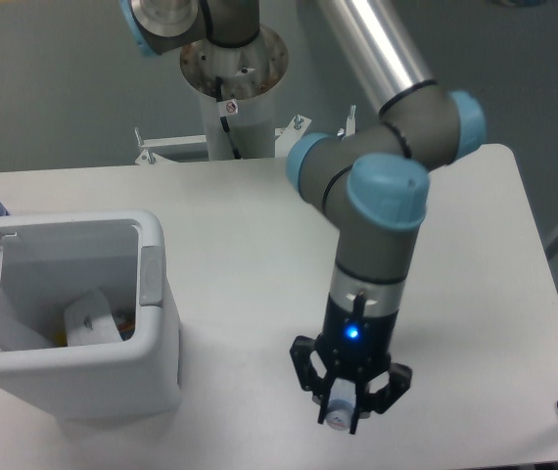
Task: Place the trash in the trash can
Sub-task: 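Lift the bottle upright off the table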
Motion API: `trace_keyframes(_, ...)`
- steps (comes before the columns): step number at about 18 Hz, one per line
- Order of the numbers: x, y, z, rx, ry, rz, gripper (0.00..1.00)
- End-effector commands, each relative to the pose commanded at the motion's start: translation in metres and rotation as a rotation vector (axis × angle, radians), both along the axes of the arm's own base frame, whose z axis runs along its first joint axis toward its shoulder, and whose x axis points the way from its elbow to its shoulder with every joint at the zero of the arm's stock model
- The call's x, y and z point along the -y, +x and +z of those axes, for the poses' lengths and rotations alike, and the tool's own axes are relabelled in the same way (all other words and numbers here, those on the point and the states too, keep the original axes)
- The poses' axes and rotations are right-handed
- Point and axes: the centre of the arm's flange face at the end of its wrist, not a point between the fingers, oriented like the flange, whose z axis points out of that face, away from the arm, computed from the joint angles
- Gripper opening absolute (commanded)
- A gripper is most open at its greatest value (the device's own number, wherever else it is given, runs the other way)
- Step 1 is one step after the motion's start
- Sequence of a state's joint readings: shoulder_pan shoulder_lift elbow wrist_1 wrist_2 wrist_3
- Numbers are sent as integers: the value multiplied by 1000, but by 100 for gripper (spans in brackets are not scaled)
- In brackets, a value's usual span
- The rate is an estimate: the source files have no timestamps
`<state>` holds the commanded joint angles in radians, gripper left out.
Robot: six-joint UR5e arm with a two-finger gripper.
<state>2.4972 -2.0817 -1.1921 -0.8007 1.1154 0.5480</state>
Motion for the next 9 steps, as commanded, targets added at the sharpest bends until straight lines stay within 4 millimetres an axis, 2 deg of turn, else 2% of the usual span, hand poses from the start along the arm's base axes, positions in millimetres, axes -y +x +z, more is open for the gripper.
trace_keyframes(5, 13, -2, 37, 42, 75, 66, 15)
trace_keyframes(9, 17, 2, 50, 60, 94, 97, 15)
